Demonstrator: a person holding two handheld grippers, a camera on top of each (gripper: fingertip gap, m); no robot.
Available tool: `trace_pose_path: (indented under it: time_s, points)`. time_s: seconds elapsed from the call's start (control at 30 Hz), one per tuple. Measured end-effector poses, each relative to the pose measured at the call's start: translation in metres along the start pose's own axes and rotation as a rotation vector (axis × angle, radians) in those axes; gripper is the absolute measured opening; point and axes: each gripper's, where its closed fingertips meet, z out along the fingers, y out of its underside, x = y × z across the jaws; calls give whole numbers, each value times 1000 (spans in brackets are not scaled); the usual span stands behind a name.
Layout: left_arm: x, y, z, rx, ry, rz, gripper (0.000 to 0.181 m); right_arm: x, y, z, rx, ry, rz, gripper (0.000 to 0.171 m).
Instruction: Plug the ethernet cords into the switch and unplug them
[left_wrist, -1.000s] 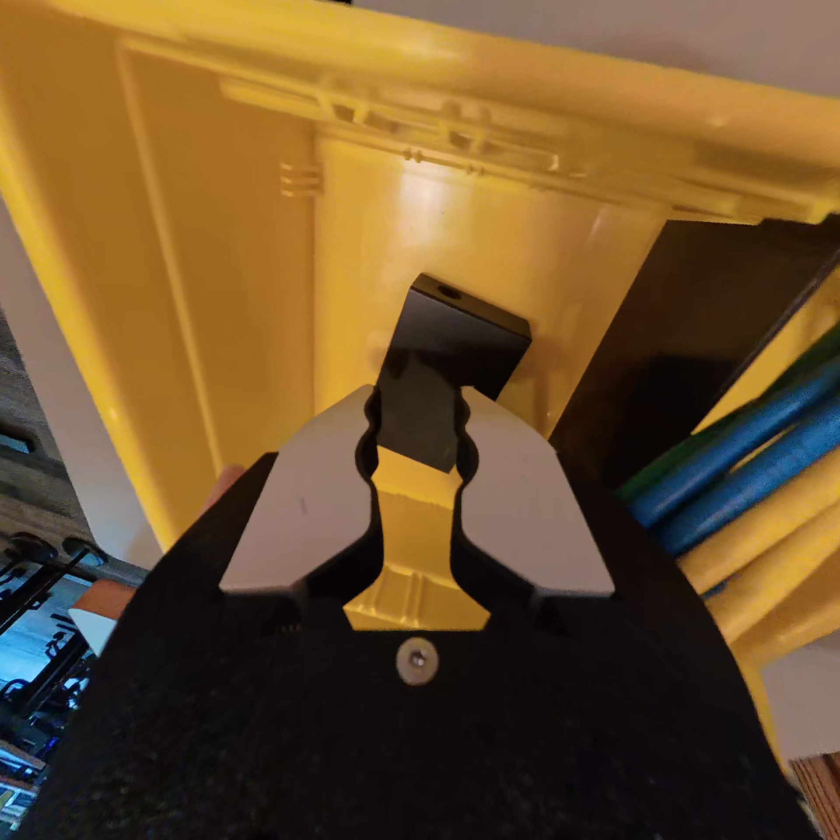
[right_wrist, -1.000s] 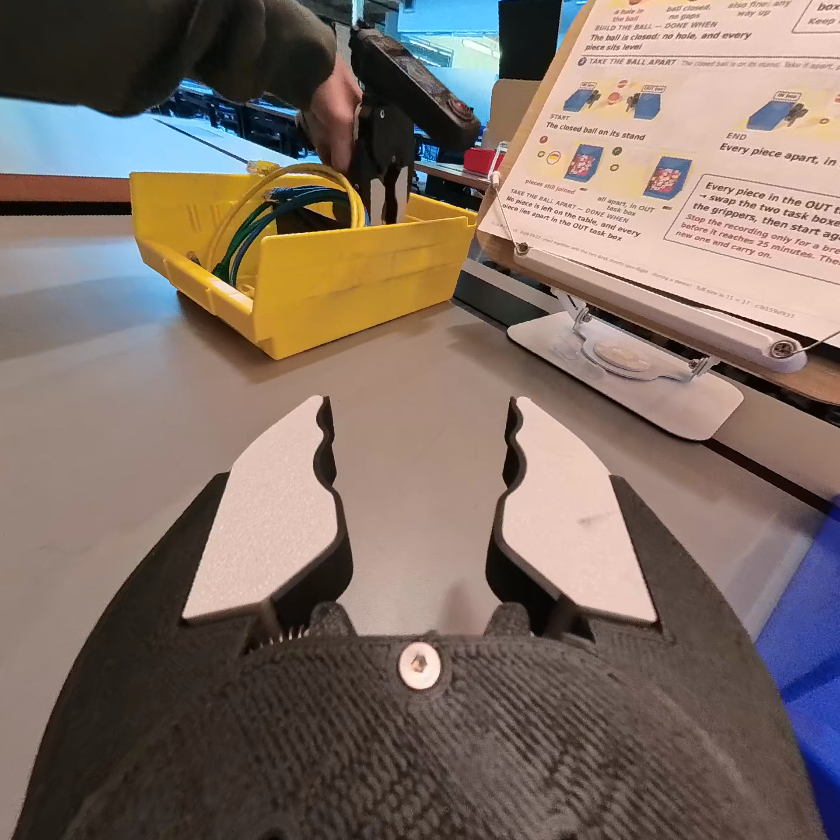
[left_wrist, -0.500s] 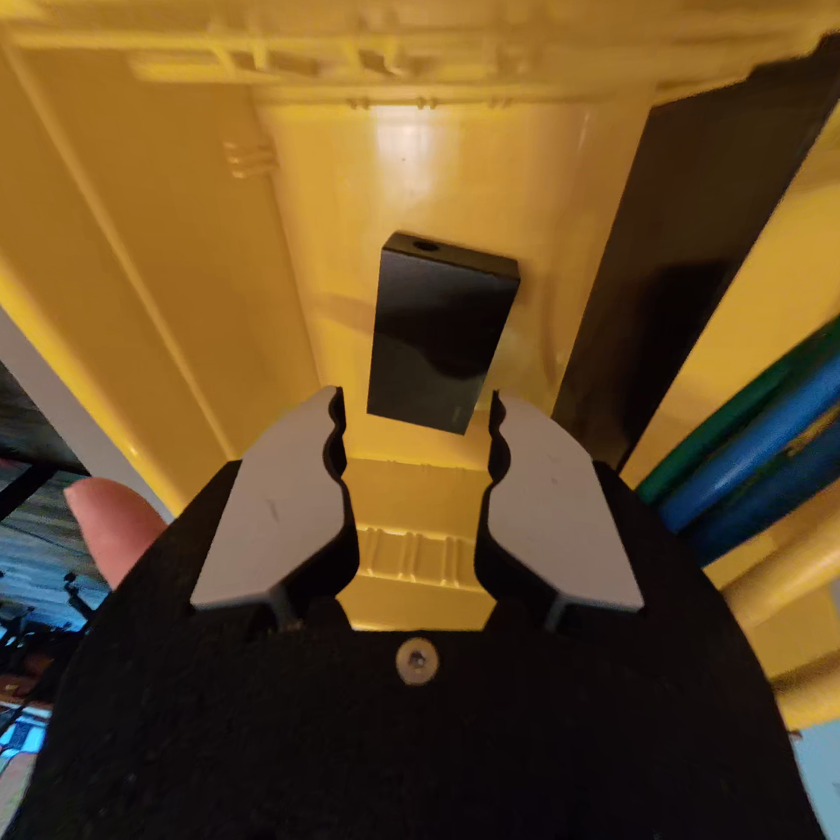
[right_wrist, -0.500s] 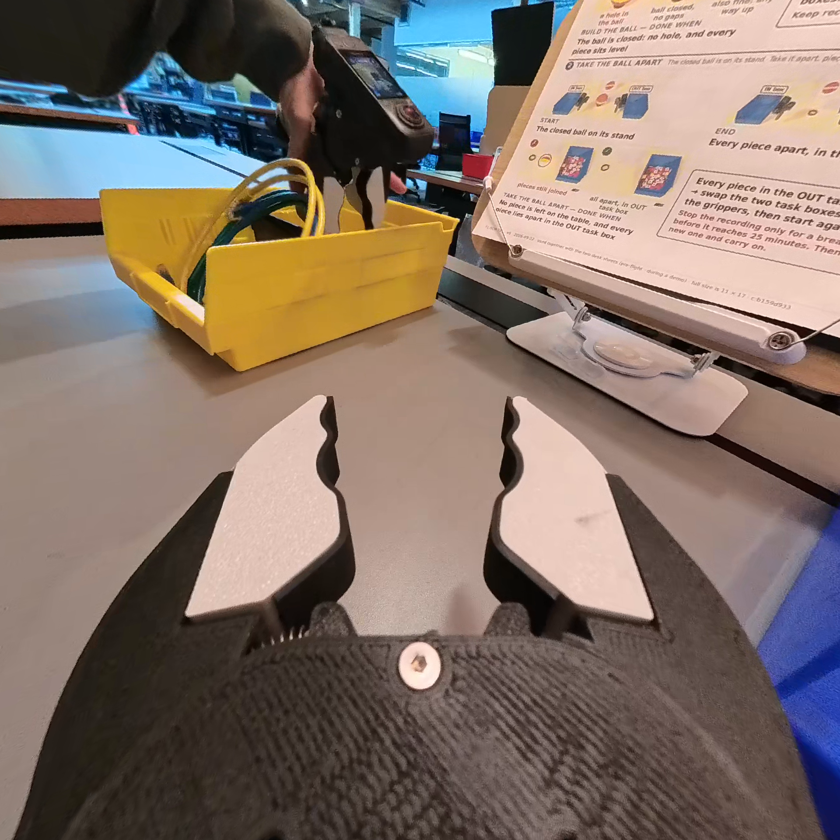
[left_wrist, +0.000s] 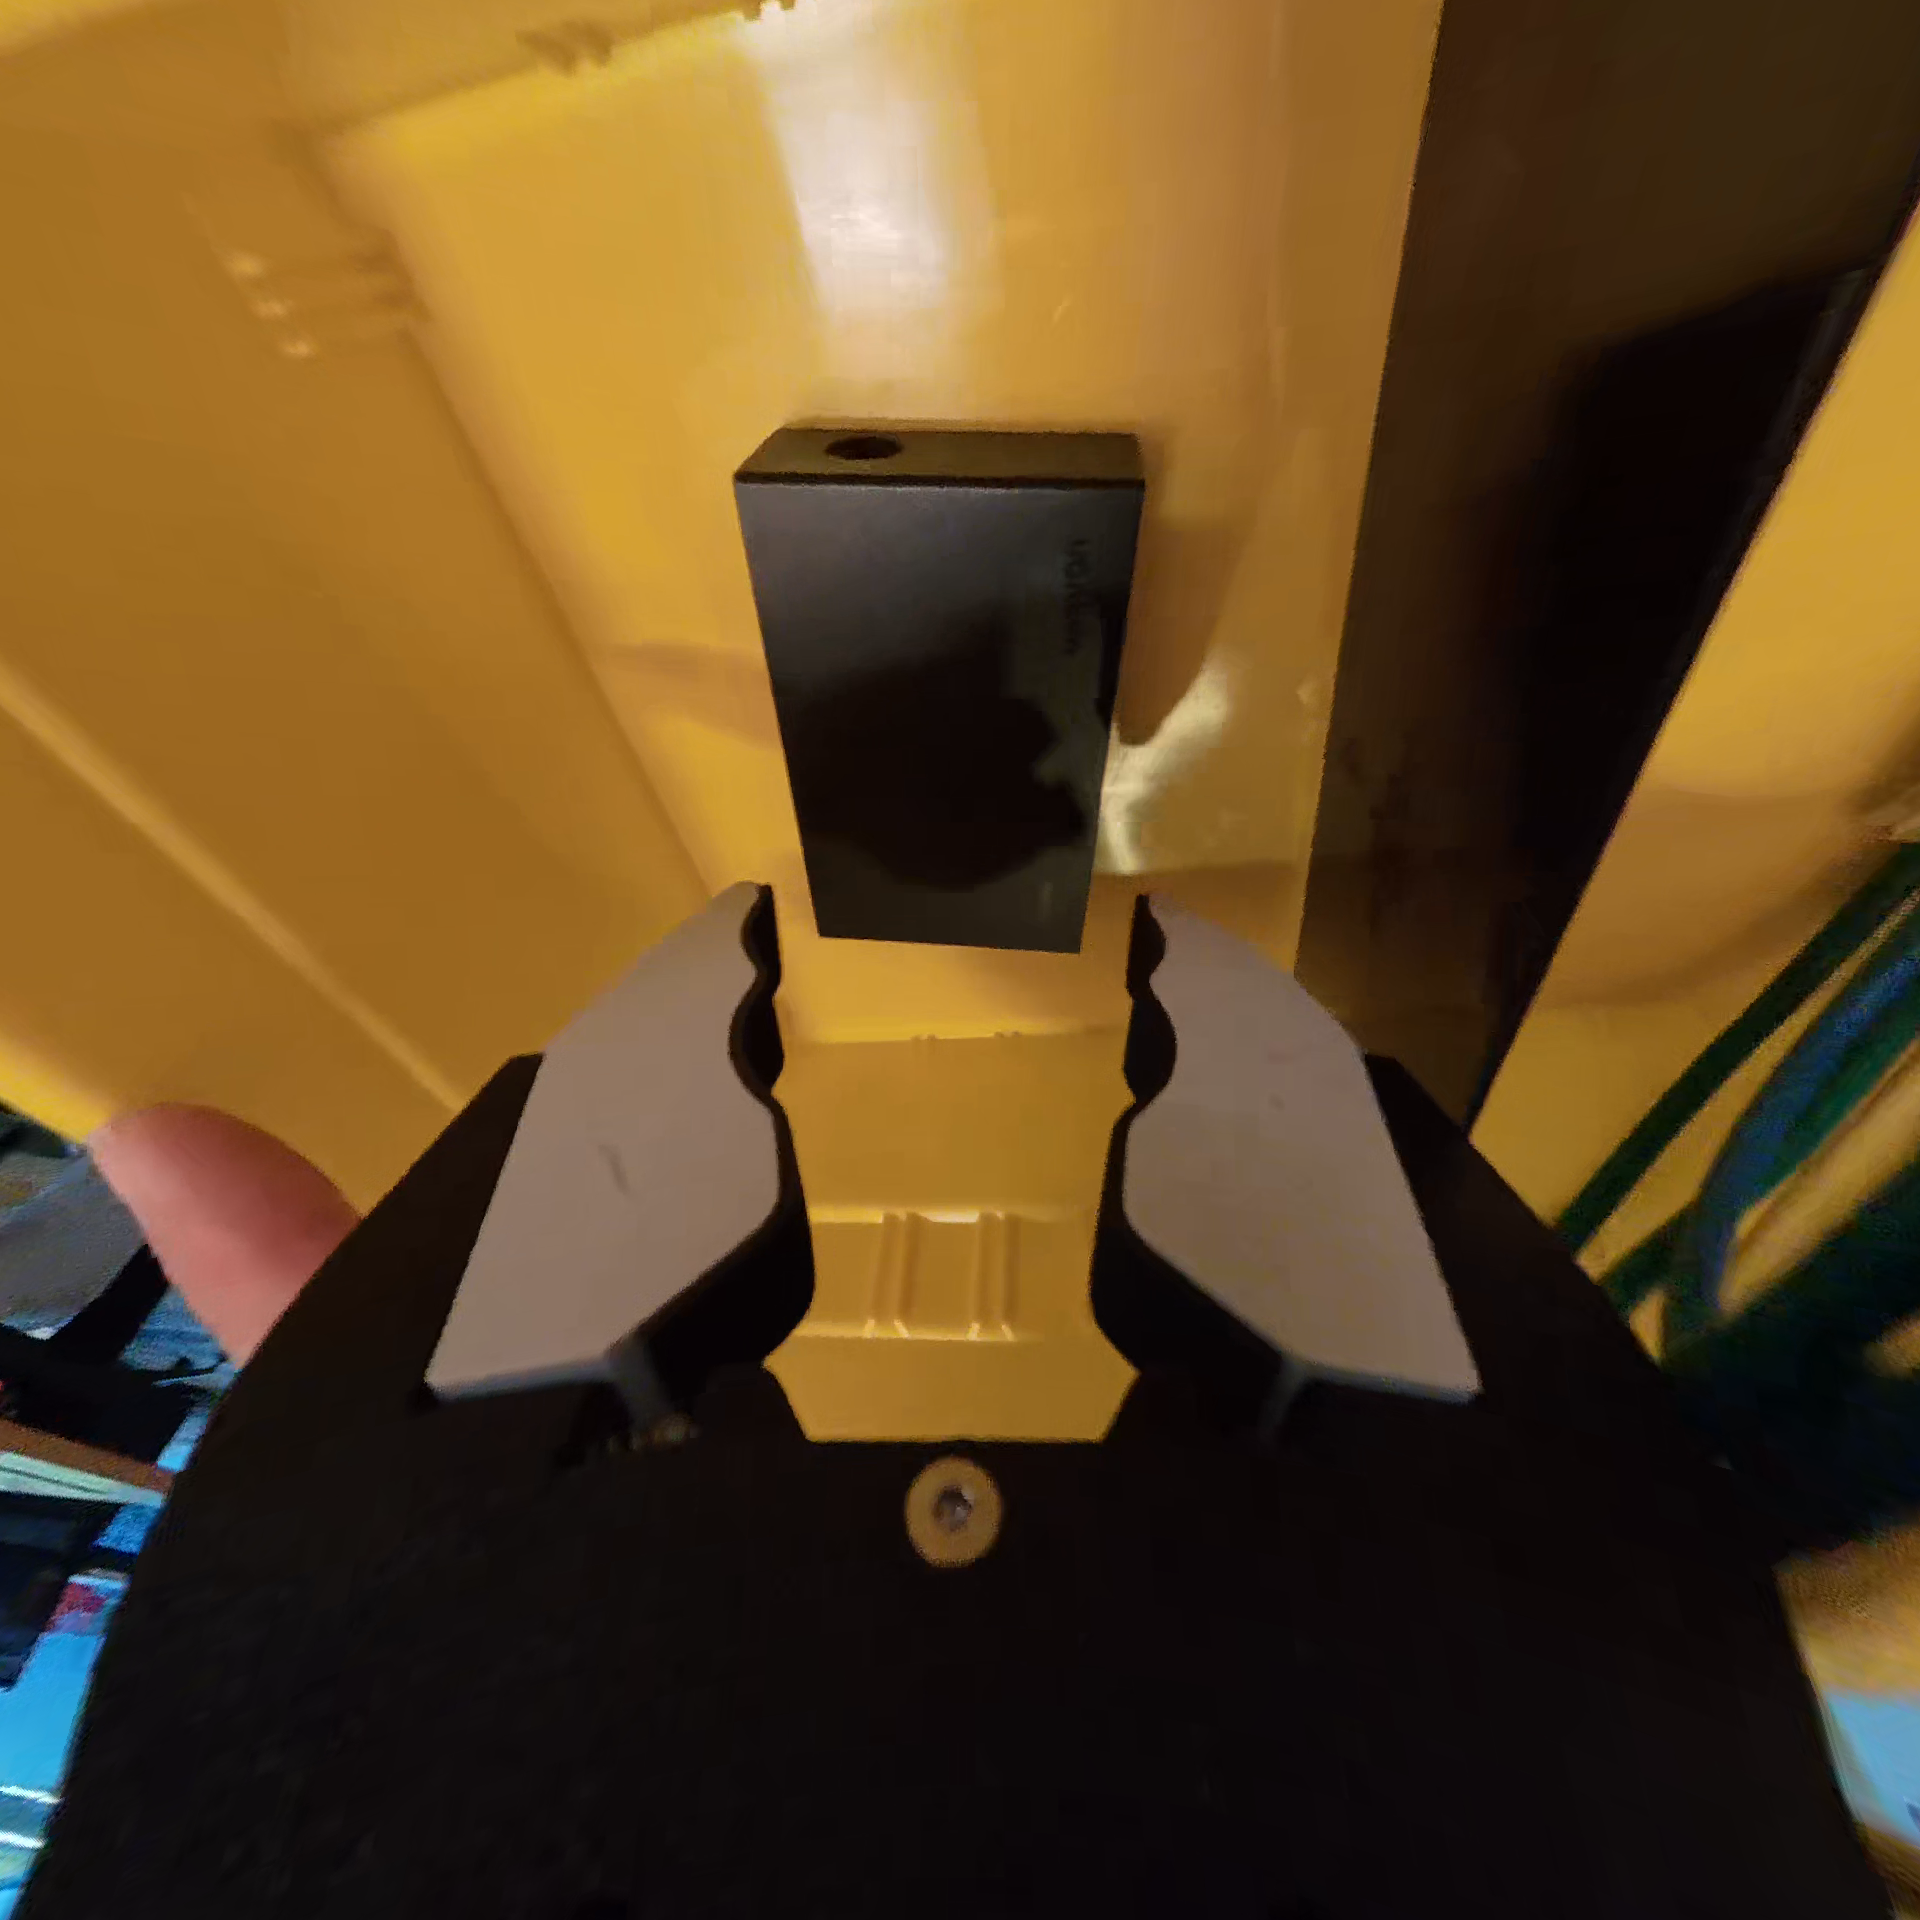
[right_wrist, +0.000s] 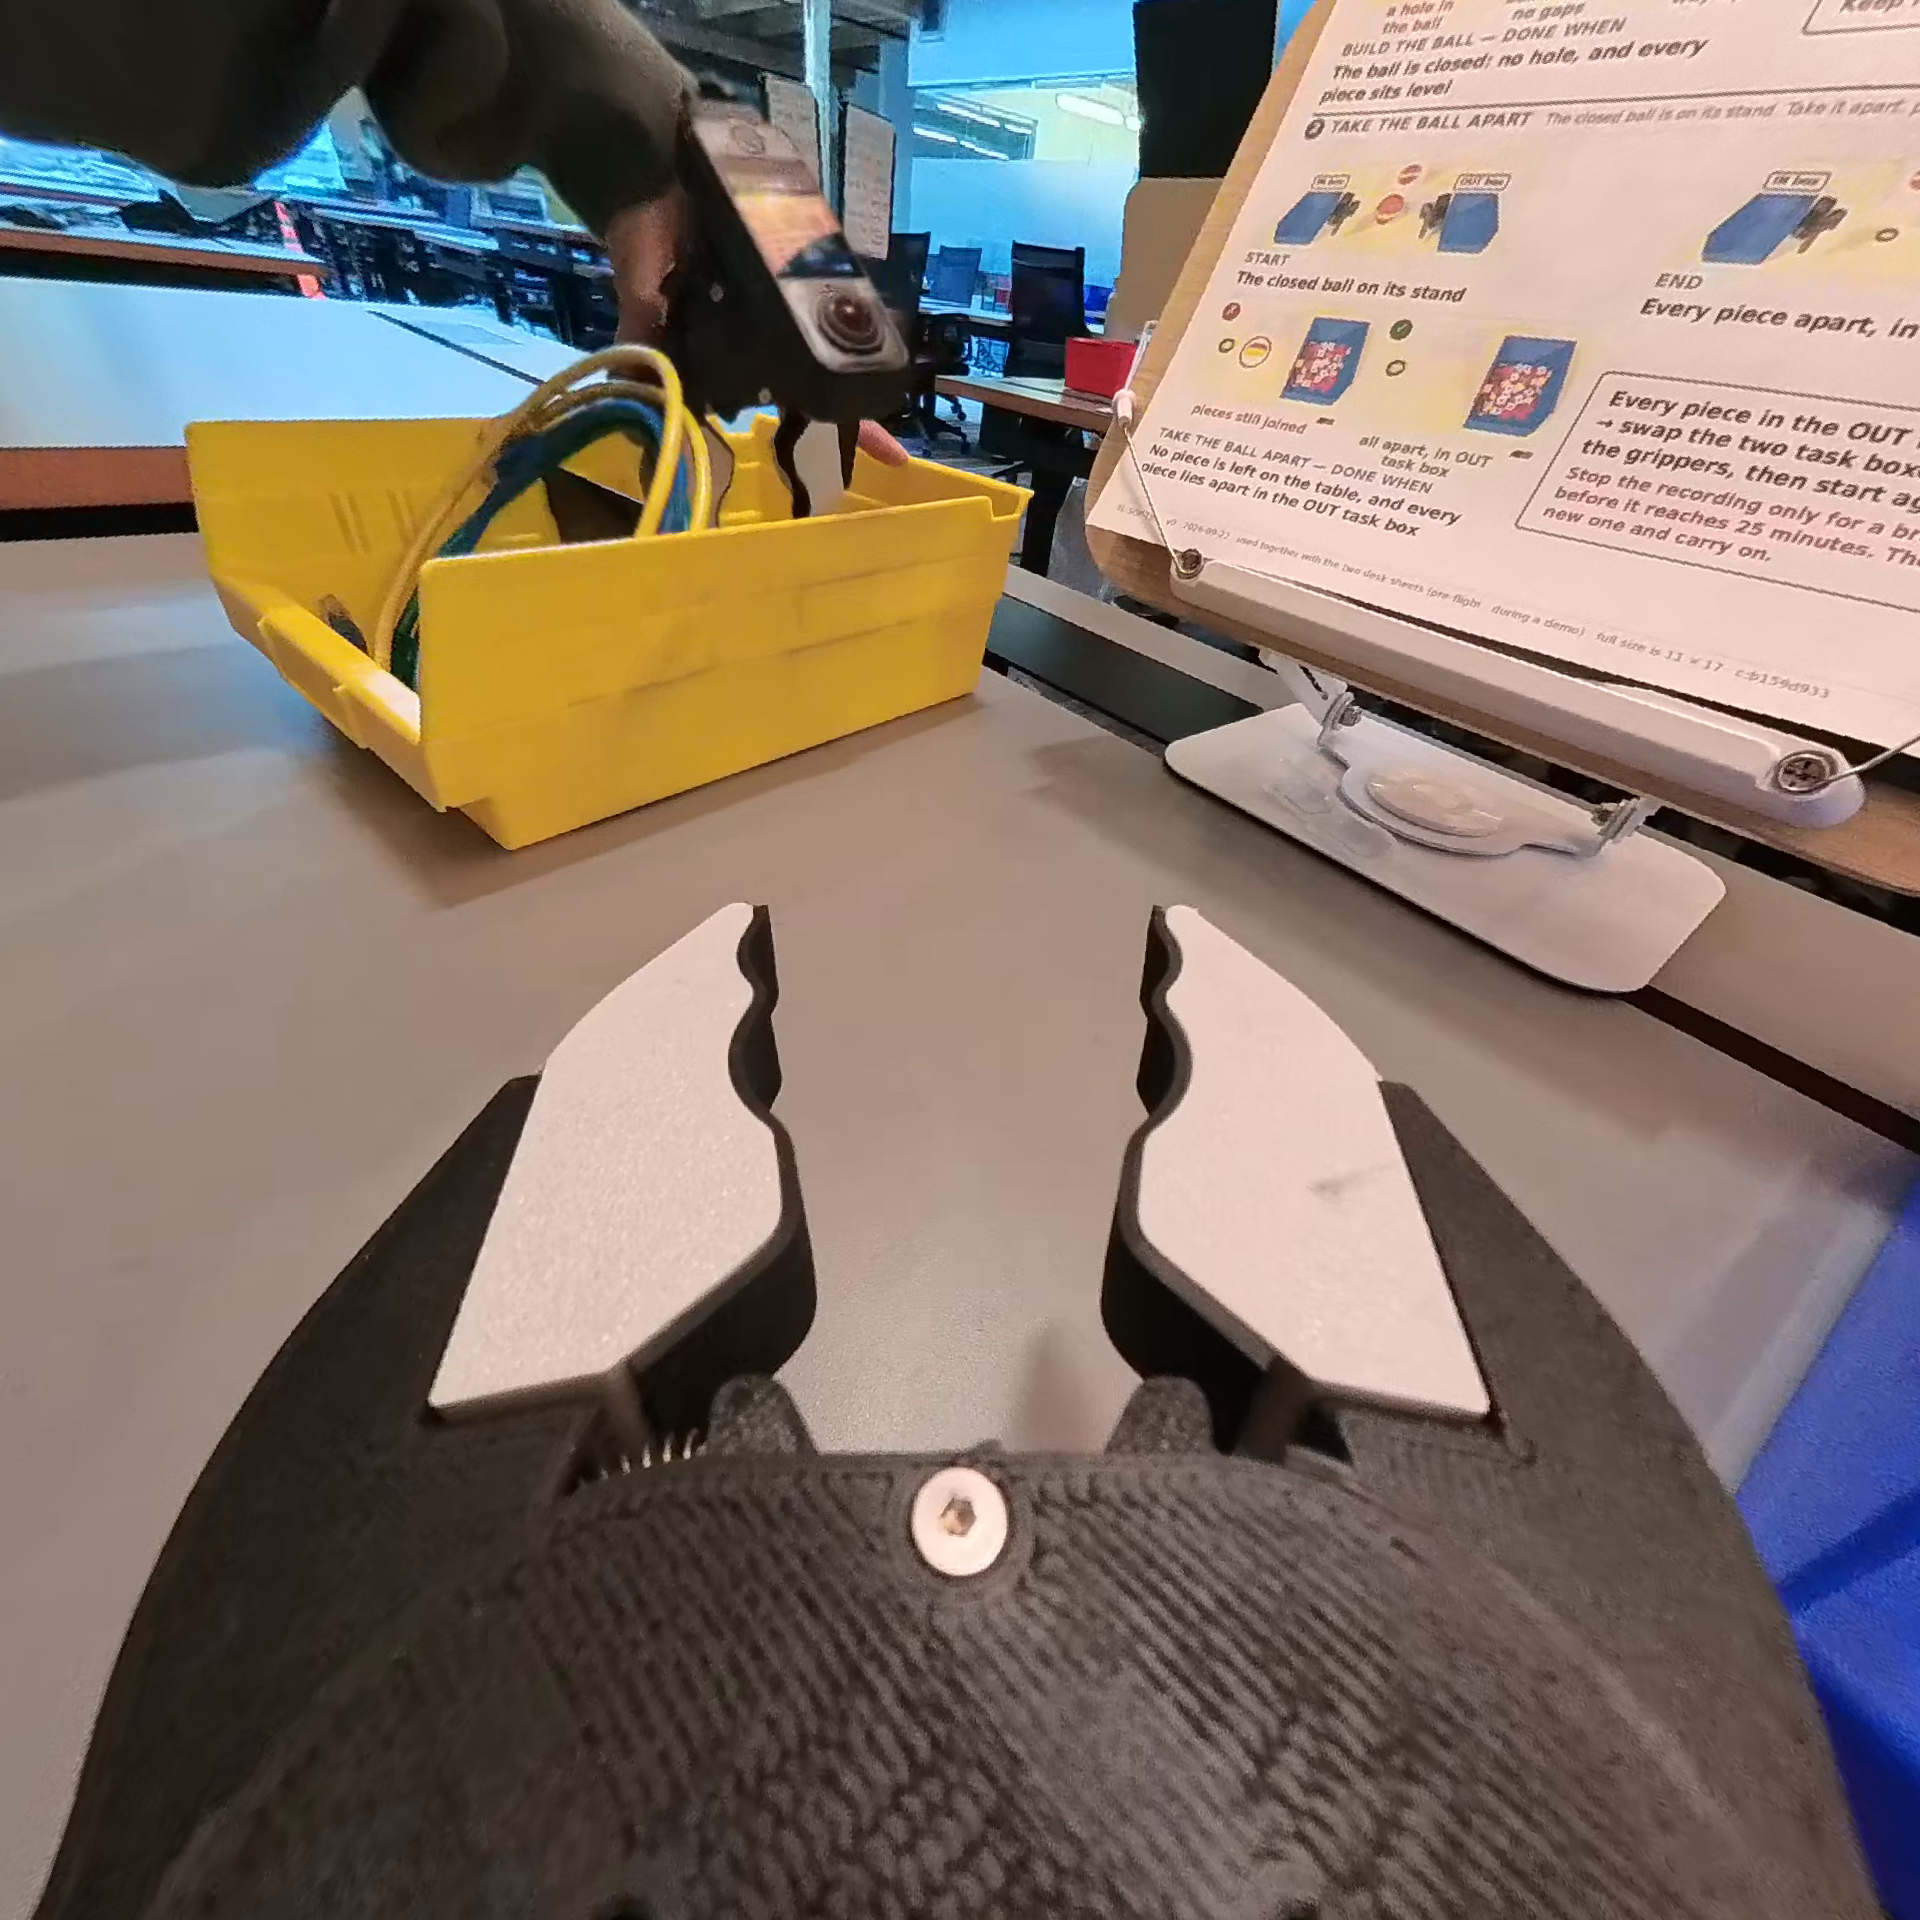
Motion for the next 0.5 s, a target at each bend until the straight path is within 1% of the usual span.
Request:
trace_pose_path:
  time_s: [0.03, 0.1, 0.17, 0.27, 0.33, 0.4, 0.43, 0.47, 0.5]
  points:
    - [2, 0, 2, -2, -6, 14, 71, 0, 0, 0, -1, -1, 0, 68]
    - [3, -2, 7, -3, -53, 32, 59, 0, 0, 0, -2, -1, 1, 68]
    - [2, -3, 13, -9, -86, 61, 64, 0, 0, 0, -4, -1, 4, 68]
    - [0, -6, 22, -4, -100, 45, 71, 1, 1, 1, -10, 1, 13, 67]
    - [0, -7, 23, 8, -75, 7, 75, 2, 1, 0, -9, 1, 17, 66]
    - [2, -6, 25, 14, -30, -53, 72, 3, 1, 0, -7, 4, 24, 66]
    - [1, -6, 25, 24, -30, -65, 76, 3, 1, 0, -6, 4, 27, 66]
    - [2, -7, 25, 36, -19, -57, 73, 3, 1, 0, -5, 5, 29, 65]
    - [6, -8, 25, 47, 7, -46, 64, 4, 1, 0, -5, 7, 31, 65]
